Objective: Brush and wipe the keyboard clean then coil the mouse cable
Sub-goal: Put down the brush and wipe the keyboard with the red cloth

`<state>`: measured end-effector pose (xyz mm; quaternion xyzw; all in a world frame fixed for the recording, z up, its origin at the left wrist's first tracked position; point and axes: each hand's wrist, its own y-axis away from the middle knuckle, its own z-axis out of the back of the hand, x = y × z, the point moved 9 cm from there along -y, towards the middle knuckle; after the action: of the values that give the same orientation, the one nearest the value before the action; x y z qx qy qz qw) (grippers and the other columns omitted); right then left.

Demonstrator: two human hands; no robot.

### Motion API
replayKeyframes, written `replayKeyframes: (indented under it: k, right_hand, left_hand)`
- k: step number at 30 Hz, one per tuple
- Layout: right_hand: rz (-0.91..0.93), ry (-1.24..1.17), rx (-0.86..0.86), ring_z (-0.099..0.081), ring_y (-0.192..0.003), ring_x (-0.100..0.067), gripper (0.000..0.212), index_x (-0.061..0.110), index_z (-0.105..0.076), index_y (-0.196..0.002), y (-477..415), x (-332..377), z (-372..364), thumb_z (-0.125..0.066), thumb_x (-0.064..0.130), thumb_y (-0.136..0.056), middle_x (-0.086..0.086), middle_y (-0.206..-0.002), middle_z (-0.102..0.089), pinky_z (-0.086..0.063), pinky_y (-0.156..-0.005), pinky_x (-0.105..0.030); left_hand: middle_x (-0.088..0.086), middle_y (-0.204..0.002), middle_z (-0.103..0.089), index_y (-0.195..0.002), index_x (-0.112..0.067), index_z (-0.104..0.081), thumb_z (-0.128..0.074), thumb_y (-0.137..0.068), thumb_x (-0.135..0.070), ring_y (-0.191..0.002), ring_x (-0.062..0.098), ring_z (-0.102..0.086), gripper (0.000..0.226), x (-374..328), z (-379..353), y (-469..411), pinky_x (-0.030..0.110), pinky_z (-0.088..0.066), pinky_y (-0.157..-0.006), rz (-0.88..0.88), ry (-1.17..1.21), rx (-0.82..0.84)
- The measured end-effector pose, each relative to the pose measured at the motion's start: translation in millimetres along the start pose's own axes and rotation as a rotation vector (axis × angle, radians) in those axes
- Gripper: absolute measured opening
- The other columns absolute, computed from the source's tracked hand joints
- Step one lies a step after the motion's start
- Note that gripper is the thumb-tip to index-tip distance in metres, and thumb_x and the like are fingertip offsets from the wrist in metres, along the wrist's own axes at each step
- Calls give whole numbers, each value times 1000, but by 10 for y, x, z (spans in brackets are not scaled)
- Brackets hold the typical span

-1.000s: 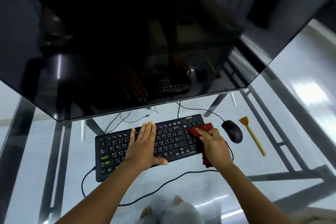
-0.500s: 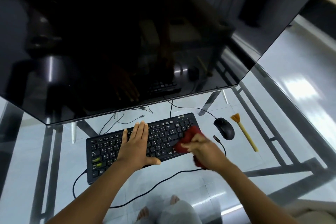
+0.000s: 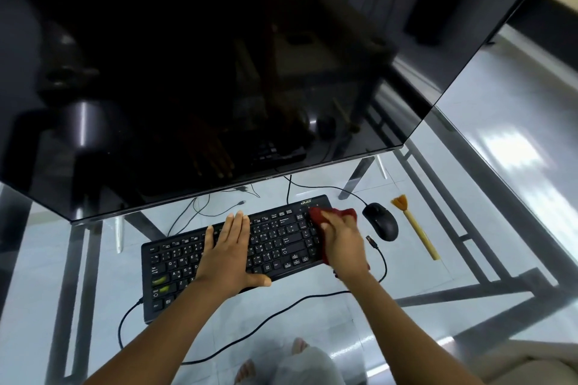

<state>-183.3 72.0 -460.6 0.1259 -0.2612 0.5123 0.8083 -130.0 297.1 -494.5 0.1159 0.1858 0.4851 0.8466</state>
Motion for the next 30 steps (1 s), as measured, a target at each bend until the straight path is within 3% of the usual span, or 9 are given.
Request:
replayKeyframes:
  k: [3, 8, 11, 13, 17, 21, 26, 28, 30]
  right_hand:
    - [313, 55, 166, -61, -55, -23, 28, 19, -69, -121, 101, 295, -237, -59, 13, -95, -15, -98, -62, -60, -57, -32]
    - [-198, 61, -68, -60, -88, -30, 34, 22, -58, -130, -317, -146, 25, -38, 19, -102, -16, -119, -52, -51, -82, -34]
    - [25, 32, 52, -62, -62, -21, 30, 21, -66, -123, -219, 217, -213, -53, 12, -98, -15, -105, -59, -60, -64, -30]
    - [72, 17, 127, -55, -47, -9, 25, 15, -67, -120, -228, 208, -204, -56, 18, -98, -8, -92, -61, -53, -47, -18]
    - [-153, 90, 15, -60, -63, -16, 35, 28, -57, -133, -389, -5, -100, -38, 22, -104, -10, -112, -55, -50, -61, -20]
    - [271, 170, 125, -61, -58, -23, 31, 22, -64, -128, -161, 523, -410, -55, 17, -98, -15, -101, -62, -57, -59, -27]
    - [-141, 231, 19, -67, -77, -28, 33, 22, -54, -133, -442, 160, -181, -38, 26, -104, -18, -116, -56, -58, -73, -34]
    - [14, 223, 101, -68, -75, -28, 34, 22, -53, -136, -326, 506, -373, -41, 22, -104, -18, -114, -57, -59, -71, -35]
    - [314, 142, 251, -66, -72, -27, 36, 22, -55, -136, -10, 884, -594, -50, 18, -100, -15, -108, -58, -57, -69, -34]
  left_hand:
    - [2, -157, 29, -150, -12, 22, -55, -63, -84, -143, 18, 29, 136, 2, 4, -4, 50, 12, -117, 1, -1, 3]
    - [3, -157, 29, -150, -12, 22, -54, -63, -85, -143, 18, 29, 137, 0, -2, -5, 51, 12, -117, 0, -7, 5]
    - [3, -157, 30, -149, -12, 23, -54, -64, -85, -143, 18, 29, 136, 16, -1, -5, 50, 13, -117, 9, -9, -1]
    - [3, -157, 30, -149, -11, 23, -54, -64, -85, -143, 19, 29, 136, 17, 2, -4, 51, 13, -116, 8, -12, -2]
    - [3, -156, 30, -149, -12, 23, -53, -64, -85, -143, 19, 29, 136, 14, -8, 8, 50, 13, -116, 4, -12, 6]
    - [3, -157, 28, -150, -12, 21, -53, -63, -86, -144, 18, 28, 136, 16, 6, -3, 51, 12, -117, 4, -14, -13]
    - [2, -157, 29, -150, -12, 22, -52, -63, -87, -143, 17, 29, 136, 16, 0, 0, 50, 13, -117, -8, -9, -13]
    - [2, -158, 28, -150, -13, 20, -50, -62, -88, -143, 16, 28, 136, 31, 4, 2, 50, 13, -117, -13, -6, -35]
    - [1, -158, 27, -151, -14, 19, -49, -62, -89, -143, 16, 28, 135, 38, 1, 3, 49, 13, -117, -20, 0, -39]
